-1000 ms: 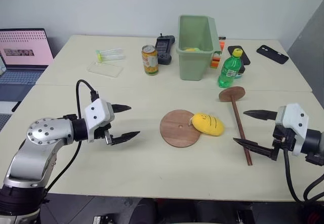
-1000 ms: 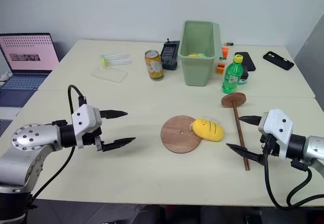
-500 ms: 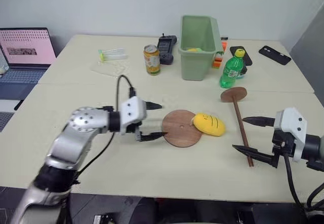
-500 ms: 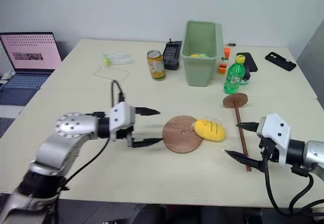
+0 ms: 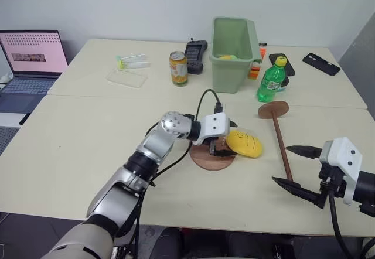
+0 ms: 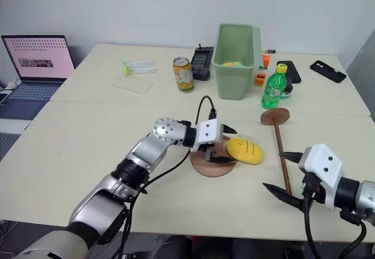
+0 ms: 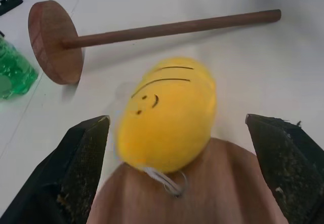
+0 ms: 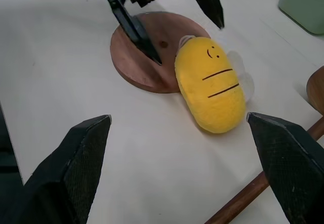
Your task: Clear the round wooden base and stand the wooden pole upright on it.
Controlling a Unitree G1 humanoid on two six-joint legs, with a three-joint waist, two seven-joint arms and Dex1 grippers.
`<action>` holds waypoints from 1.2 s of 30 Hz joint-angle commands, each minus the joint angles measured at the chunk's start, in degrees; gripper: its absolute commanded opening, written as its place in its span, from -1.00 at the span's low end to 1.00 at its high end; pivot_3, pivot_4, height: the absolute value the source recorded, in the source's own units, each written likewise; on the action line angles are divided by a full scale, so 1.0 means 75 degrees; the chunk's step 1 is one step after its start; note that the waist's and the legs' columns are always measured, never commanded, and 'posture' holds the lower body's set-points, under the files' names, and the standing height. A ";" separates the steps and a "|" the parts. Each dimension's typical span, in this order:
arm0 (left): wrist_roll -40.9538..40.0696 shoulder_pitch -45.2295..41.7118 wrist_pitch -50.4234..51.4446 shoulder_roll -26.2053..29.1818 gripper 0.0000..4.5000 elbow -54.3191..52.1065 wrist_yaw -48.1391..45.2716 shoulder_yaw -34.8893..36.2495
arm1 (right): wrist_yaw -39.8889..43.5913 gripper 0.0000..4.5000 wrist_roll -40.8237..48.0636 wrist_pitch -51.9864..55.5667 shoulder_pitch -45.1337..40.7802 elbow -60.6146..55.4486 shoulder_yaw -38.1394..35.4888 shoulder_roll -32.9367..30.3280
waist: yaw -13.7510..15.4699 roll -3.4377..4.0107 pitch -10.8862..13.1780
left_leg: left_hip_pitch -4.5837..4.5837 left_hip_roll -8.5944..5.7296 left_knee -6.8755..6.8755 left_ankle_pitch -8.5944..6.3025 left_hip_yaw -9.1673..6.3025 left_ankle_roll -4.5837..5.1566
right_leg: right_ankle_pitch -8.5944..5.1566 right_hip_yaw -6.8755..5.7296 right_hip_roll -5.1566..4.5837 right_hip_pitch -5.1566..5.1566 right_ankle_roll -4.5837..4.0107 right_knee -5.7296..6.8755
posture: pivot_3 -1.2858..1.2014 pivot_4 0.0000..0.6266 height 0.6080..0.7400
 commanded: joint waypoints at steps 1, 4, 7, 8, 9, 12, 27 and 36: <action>0.0318 -0.0336 -0.0677 -0.0306 0.98 0.0639 0.0052 -0.0068 | -0.0128 1.00 0.0233 0.0119 0.0050 -0.0347 -0.0387 -0.0002 | -0.0014 0.0000 0.0000 | -0.0001 0.0000 0.0000 0.0000 0.0001 0.0000 | 0.0000 0.0002 0.0000 -0.0001 0.0000 0.0000 | 0.03 -0.52 1.00; 0.0505 -0.0528 -0.0895 -0.0574 0.91 0.1033 0.0106 -0.0091 | -0.0192 1.00 0.0269 0.0156 0.0061 -0.0399 -0.0414 -0.0002 | -0.0012 0.0000 0.0000 | -0.0002 -0.0001 0.0000 0.0000 0.0000 0.0000 | 0.0001 0.0002 0.0000 -0.0007 0.0001 0.0003 | 0.03 -0.52 1.00; 0.0655 -0.0665 -0.0978 -0.0791 0.65 0.1285 0.0123 -0.0097 | -0.0266 1.00 0.0295 0.0175 0.0030 -0.0430 -0.0389 -0.0014 | -0.0002 0.0000 0.0000 | -0.0026 -0.0002 0.0024 0.0000 -0.0014 0.0000 | 0.0001 -0.0005 0.0000 -0.0011 0.0002 0.0004 | 0.03 -0.52 1.00; 0.0686 -0.0684 -0.1003 -0.0831 0.57 0.1334 0.0111 -0.0083 | -0.0279 1.00 0.0299 0.0175 0.0023 -0.0432 -0.0383 -0.0019 | -0.0002 0.0000 0.0000 | -0.0031 -0.0003 0.0030 0.0000 -0.0015 0.0001 | 0.0001 -0.0005 -0.0001 -0.0011 0.0002 0.0004 | 0.03 -0.52 1.00; 0.0731 -0.0700 -0.1019 -0.0879 0.43 0.1377 0.0128 -0.0096 | -0.0306 1.00 0.0306 0.0168 -0.0021 -0.0419 -0.0356 -0.0023 | -0.0002 0.0000 0.0000 | -0.0036 -0.0003 0.0037 -0.0001 -0.0016 0.0001 | 0.0001 -0.0007 -0.0001 -0.0012 0.0002 0.0004 | 0.03 -0.52 1.00; 0.0797 -0.0698 -0.1005 -0.0955 0.25 0.1396 0.0071 -0.0090 | -0.0377 1.00 0.0303 0.0140 -0.0095 -0.0392 -0.0280 -0.0029 | -0.0005 0.0000 0.0000 | -0.0045 -0.0006 0.0057 -0.0004 -0.0016 0.0007 | 0.0005 -0.0009 -0.0002 -0.0011 0.0009 0.0009 | 0.03 -0.52 1.00; 0.0236 -0.0731 -0.0886 -0.1130 -1.00 0.1013 -0.0054 0.0526 | -0.0293 1.00 0.0329 0.0038 -0.0310 -0.0269 -0.0166 -0.0092 | -0.0003 0.0000 0.0000 | -0.0047 -0.0008 0.0062 -0.0004 -0.0017 0.0007 | 0.0006 -0.0010 -0.0003 -0.0011 0.0010 0.0013 | 0.03 -0.52 1.00; -0.0610 -0.0040 0.1198 0.0771 -1.00 -0.0953 0.1046 0.2730 | -0.0140 1.00 0.0378 -0.0223 -0.1754 0.0189 0.1013 -0.0402 | -0.0245 0.0004 -0.0002 | -0.0028 0.0011 0.0059 -0.0003 -0.0032 0.0006 | 0.0005 -0.0001 0.0005 -0.0027 0.0011 0.0049 | 0.03 -0.52 1.00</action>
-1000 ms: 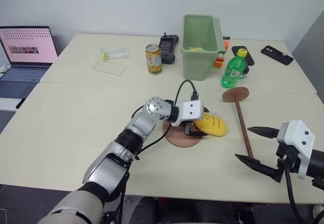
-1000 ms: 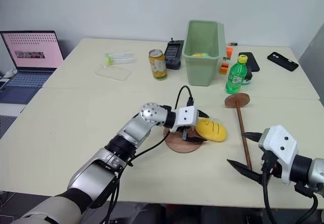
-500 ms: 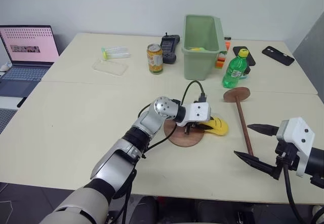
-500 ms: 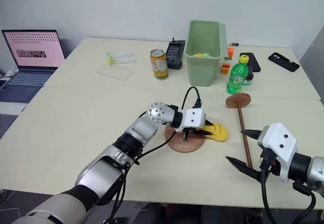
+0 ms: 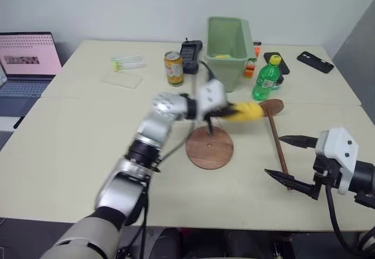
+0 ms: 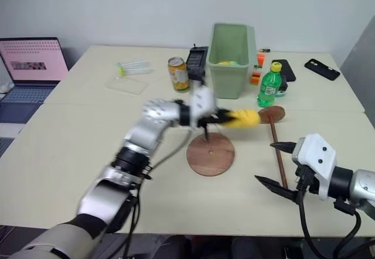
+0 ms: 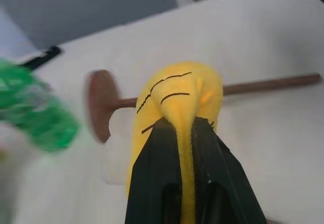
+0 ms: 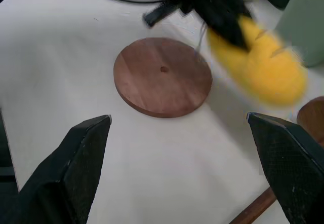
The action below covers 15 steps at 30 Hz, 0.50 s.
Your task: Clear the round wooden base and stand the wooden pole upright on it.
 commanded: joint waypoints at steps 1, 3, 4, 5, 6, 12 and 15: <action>-0.0196 0.0632 0.0828 0.0962 -1.00 -0.0490 0.0772 0.1158 | 0.0041 1.00 0.0029 -0.0303 -0.0790 0.0206 0.0644 -0.0053 | -0.0018 0.0007 -0.0005 | 0.0007 0.0000 -0.0002 0.0000 -0.0005 0.0000 | -0.0001 0.0000 0.0001 0.0007 0.0000 -0.0001 | 0.03 -0.52 1.00; -0.0219 0.1054 0.1213 0.1647 -1.00 -0.0566 0.1193 0.1828 | -0.0013 1.00 0.0014 -0.0391 -0.1564 0.0447 0.1243 0.0083 | -0.0062 0.0008 -0.0005 | 0.0016 0.0000 -0.0003 0.0000 0.0000 0.0000 | -0.0001 0.0006 0.0001 0.0005 0.0001 0.0003 | 0.03 -0.52 1.00; -0.0190 0.1204 0.1287 0.1905 -1.00 -0.0551 0.1428 0.2083 | -0.0042 1.00 0.0050 -0.0409 -0.1942 0.0556 0.1504 0.0184 | -0.0069 0.0002 -0.0001 | 0.0015 -0.0001 -0.0002 0.0000 -0.0002 0.0000 | -0.0001 0.0006 0.0000 0.0003 0.0001 0.0004 | 0.03 -0.52 1.00; -0.0179 0.1293 0.1337 0.2046 -1.00 -0.0568 0.1597 0.2204 | -0.0049 1.00 0.0073 -0.0418 -0.2175 0.0638 0.1658 0.0248 | -0.0061 -0.0003 0.0002 | 0.0012 0.0004 0.0001 0.0000 -0.0007 0.0000 | -0.0001 0.0002 0.0000 0.0000 0.0001 0.0006 | 0.03 -0.52 1.00; -0.0088 0.1403 0.1216 0.2270 -1.00 -0.0425 0.1931 0.2438 | -0.0075 1.00 0.0143 -0.0426 -0.2589 0.0779 0.1885 0.0411 | -0.0034 -0.0005 0.0003 | -0.0001 0.0019 0.0007 0.0001 -0.0022 -0.0001 | -0.0001 -0.0003 -0.0002 -0.0007 0.0001 0.0006 | 0.03 -0.52 1.00; -0.0040 0.1832 0.0388 0.3105 -1.00 0.0990 0.3544 0.3668 | 0.0061 1.00 0.0465 -0.0167 -0.4566 0.1716 0.2938 0.1212 | 0.0123 -0.0031 0.0010 | -0.0032 0.0036 0.0019 0.0003 -0.0028 -0.0006 | 0.0001 -0.0013 -0.0023 -0.0029 0.0000 0.0002 | 0.03 -0.52 1.00; -0.0311 0.2100 0.0238 0.3139 -1.00 0.1382 0.3483 0.3921 | 0.0359 1.00 0.0213 -0.0299 -0.5008 0.2052 0.3445 0.1317 | 0.0215 -0.0033 0.0009 | -0.0042 0.0025 0.0016 0.0007 -0.0028 -0.0014 | 0.0000 -0.0017 -0.0036 -0.0033 0.0001 -0.0012 | 0.03 -0.52 1.00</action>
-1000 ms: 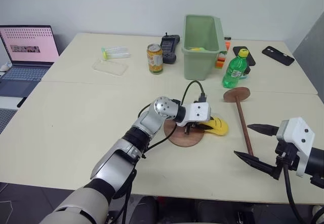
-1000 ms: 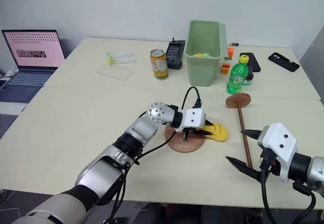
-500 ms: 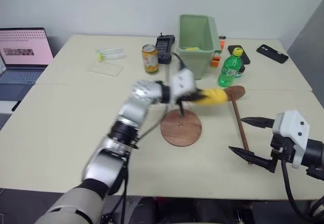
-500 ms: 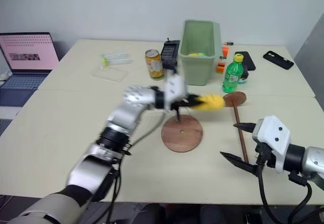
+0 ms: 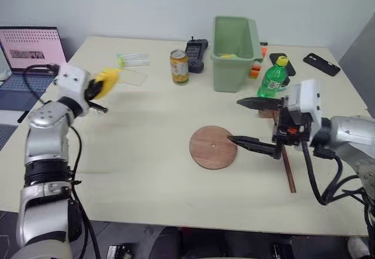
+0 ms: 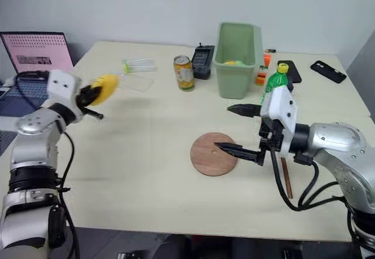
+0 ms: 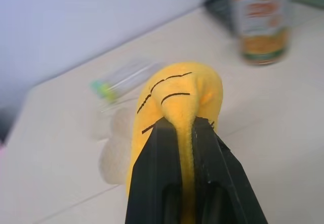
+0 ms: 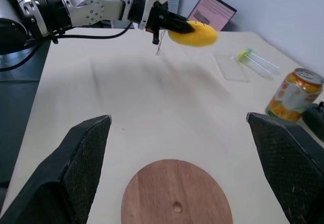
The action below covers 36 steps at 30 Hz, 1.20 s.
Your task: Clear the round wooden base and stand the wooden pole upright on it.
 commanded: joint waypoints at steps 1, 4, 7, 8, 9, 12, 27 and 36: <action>-0.0375 0.0229 -0.0320 -0.0017 -1.00 0.0425 0.0056 0.0343 | 0.0422 1.00 -0.0255 -0.0238 -0.0530 0.0279 0.0556 0.0119 | 0.0038 0.0000 0.0000 | -0.0007 -0.0003 0.0001 0.0000 -0.0001 0.0000 | 0.0000 0.0000 -0.0003 -0.0005 0.0000 0.0001 | 0.03 -0.52 1.00; -0.0457 0.0182 -0.0662 -0.0053 -1.00 0.0954 0.0431 0.0515 | 0.0553 1.00 -0.0310 -0.0280 -0.0740 0.0452 0.0763 0.0265 | 0.0039 -0.0006 0.0000 | -0.0007 -0.0002 0.0003 -0.0003 0.0014 0.0006 | 0.0000 0.0002 -0.0004 -0.0022 0.0000 0.0020 | 0.03 -0.52 1.00; -0.0479 0.0179 -0.0880 -0.0108 -1.00 0.1094 0.0365 0.0392 | 0.0625 1.00 -0.0409 -0.0335 -0.0752 0.0494 0.0827 0.0296 | 0.0040 -0.0015 -0.0004 | -0.0018 0.0003 0.0005 -0.0003 0.0015 0.0006 | 0.0000 0.0003 -0.0004 -0.0040 0.0000 0.0033 | 0.03 -0.52 1.00; -0.0460 0.0187 -0.0913 -0.0123 -0.86 0.1116 0.0488 0.0401 | 0.0653 1.00 -0.0463 -0.0357 -0.0731 0.0483 0.0838 0.0279 | 0.0038 -0.0015 -0.0004 | -0.0019 0.0003 0.0005 -0.0003 0.0019 0.0006 | 0.0000 0.0006 -0.0004 -0.0044 0.0000 0.0037 | 0.03 -0.52 1.00; -0.0494 0.0171 -0.0955 -0.0158 -0.73 0.1152 0.0562 0.0441 | 0.0688 1.00 -0.0513 -0.0383 -0.0709 0.0487 0.0846 0.0256 | 0.0031 -0.0015 -0.0004 | -0.0020 0.0003 0.0004 -0.0003 0.0024 0.0006 | 0.0000 0.0009 -0.0004 -0.0049 0.0000 0.0041 | 0.03 -0.52 1.00; -0.0575 0.0193 -0.1158 -0.0204 -0.47 0.1141 0.0822 0.0583 | 0.0707 1.00 -0.0555 -0.0363 -0.0617 0.0445 0.0774 0.0197 | 0.0012 -0.0015 -0.0004 | -0.0021 0.0006 0.0004 -0.0004 0.0036 0.0007 | 0.0000 0.0016 -0.0018 -0.0063 0.0000 0.0057 | 0.03 -0.52 1.00; -0.1221 0.0779 -0.0965 -0.0285 0.90 0.0127 0.0951 0.0797 | 0.0770 1.00 -0.0741 -0.0488 -0.0266 0.0321 0.0580 0.0000 | -0.0067 -0.0015 -0.0004 | -0.0021 0.0019 0.0003 -0.0005 0.0041 0.0009 | 0.0000 0.0016 -0.0022 -0.0071 0.0000 0.0070 | 0.03 -0.52 1.00; -0.2136 0.1746 0.0510 0.0069 0.98 -0.3311 -0.0119 0.0374 | 0.0438 1.00 -0.0571 -0.0214 0.0028 0.0239 0.0012 -0.0215 | -0.0083 -0.0015 -0.0004 | -0.0023 0.0026 0.0001 -0.0005 0.0044 0.0008 | 0.0000 0.0022 -0.0022 -0.0071 0.0000 0.0067 | 0.03 -0.52 1.00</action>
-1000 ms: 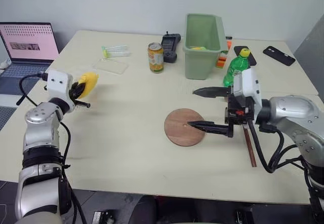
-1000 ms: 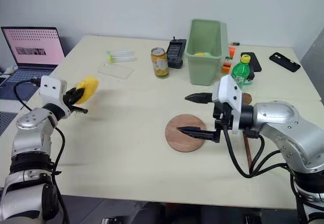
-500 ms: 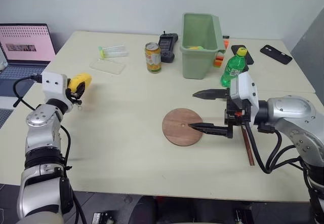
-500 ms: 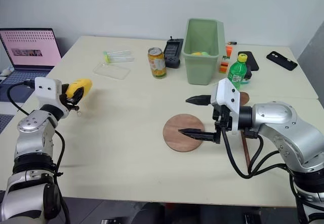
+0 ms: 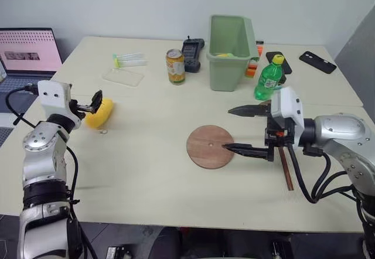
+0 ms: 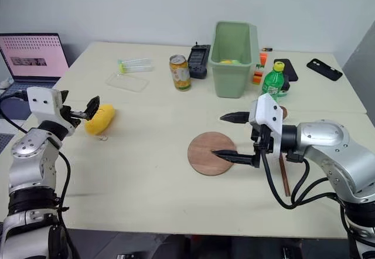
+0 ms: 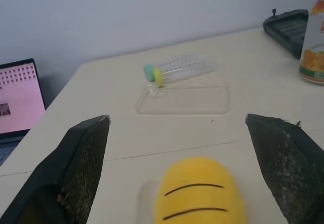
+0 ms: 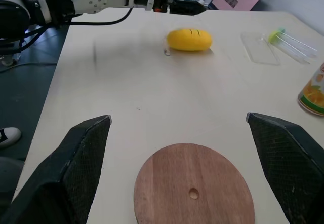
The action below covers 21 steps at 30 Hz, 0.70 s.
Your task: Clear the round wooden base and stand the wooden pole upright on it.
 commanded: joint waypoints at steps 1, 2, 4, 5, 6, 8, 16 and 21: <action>-0.0836 0.0282 0.1053 0.0455 0.98 -0.2268 -0.0938 -0.0299 | -0.0323 1.00 0.0167 0.0230 0.0237 -0.0283 -0.0739 -0.0210 | 0.0017 0.0000 0.0000 | -0.0007 0.0003 0.0000 0.0001 -0.0006 -0.0001 | 0.0000 0.0000 0.0000 0.0001 0.0000 -0.0001 | 0.03 -0.52 1.00; -0.1174 0.0354 0.1536 0.0571 0.98 -0.2732 -0.1222 -0.0405 | -0.0442 1.00 0.0100 0.0290 0.0328 -0.0306 -0.0857 -0.0287 | 0.0025 0.0000 0.0000 | -0.0013 0.0004 0.0001 0.0001 -0.0011 -0.0001 | 0.0000 0.0001 0.0000 0.0001 0.0000 -0.0003 | 0.03 -0.52 1.00; -0.1720 0.0531 0.2347 0.0982 0.98 -0.3645 -0.2052 -0.0847 | -0.0892 1.00 -0.0200 0.0466 0.0459 -0.0283 -0.1055 -0.0409 | 0.0029 0.0000 0.0000 | -0.0016 0.0003 0.0002 0.0001 -0.0013 -0.0001 | 0.0000 0.0002 0.0001 0.0001 -0.0001 0.0000 | 0.03 -0.52 1.00; -0.1972 0.0602 0.2709 0.1200 0.98 -0.4082 -0.2472 -0.1114 | -0.1156 1.00 -0.0331 0.0614 0.0508 -0.0248 -0.1146 -0.0468 | 0.0016 0.0000 0.0000 | -0.0016 0.0003 0.0002 0.0000 -0.0011 0.0000 | 0.0000 0.0003 0.0001 0.0001 -0.0001 0.0000 | 0.03 -0.52 1.00; -0.2119 0.0647 0.2928 0.1408 0.98 -0.4446 -0.2844 -0.1379 | -0.1365 1.00 -0.0416 0.0840 0.0538 -0.0223 -0.1184 -0.0572 | 0.0007 0.0005 0.0001 | -0.0014 0.0003 0.0001 0.0000 -0.0007 0.0000 | 0.0000 0.0005 0.0004 0.0001 -0.0001 -0.0002 | 0.03 -0.52 1.00; -0.2162 0.0607 0.2991 0.1647 0.98 -0.4871 -0.3410 -0.1828 | -0.1725 1.00 -0.0392 0.1360 0.0598 -0.0214 -0.1301 -0.0645 | -0.0016 0.0015 0.0004 | -0.0005 0.0001 -0.0003 0.0000 0.0006 0.0000 | 0.0000 0.0004 0.0021 0.0002 -0.0001 0.0003 | 0.03 -0.52 1.00; -0.1903 -0.0816 0.2815 0.0858 0.98 -0.4892 -0.4566 -0.3598 | -0.4091 1.00 0.0006 0.4637 0.0213 0.0053 -0.2212 0.0487 | -0.0047 0.0015 0.0007 | -0.0001 0.0015 -0.0004 -0.0001 0.0012 0.0002 | -0.0001 0.0008 0.0062 0.0007 -0.0004 0.0004 | 0.03 -0.52 1.00; -0.1544 -0.1429 0.2307 0.0138 0.98 -0.4468 -0.4706 -0.4011 | -0.4815 1.00 -0.0303 0.5704 -0.0251 0.0479 -0.2177 0.1128 | -0.0058 0.0017 0.0008 | -0.0002 0.0016 -0.0008 0.0000 0.0018 0.0002 | -0.0001 0.0013 0.0067 0.0002 -0.0004 0.0004 | 0.03 -0.52 1.00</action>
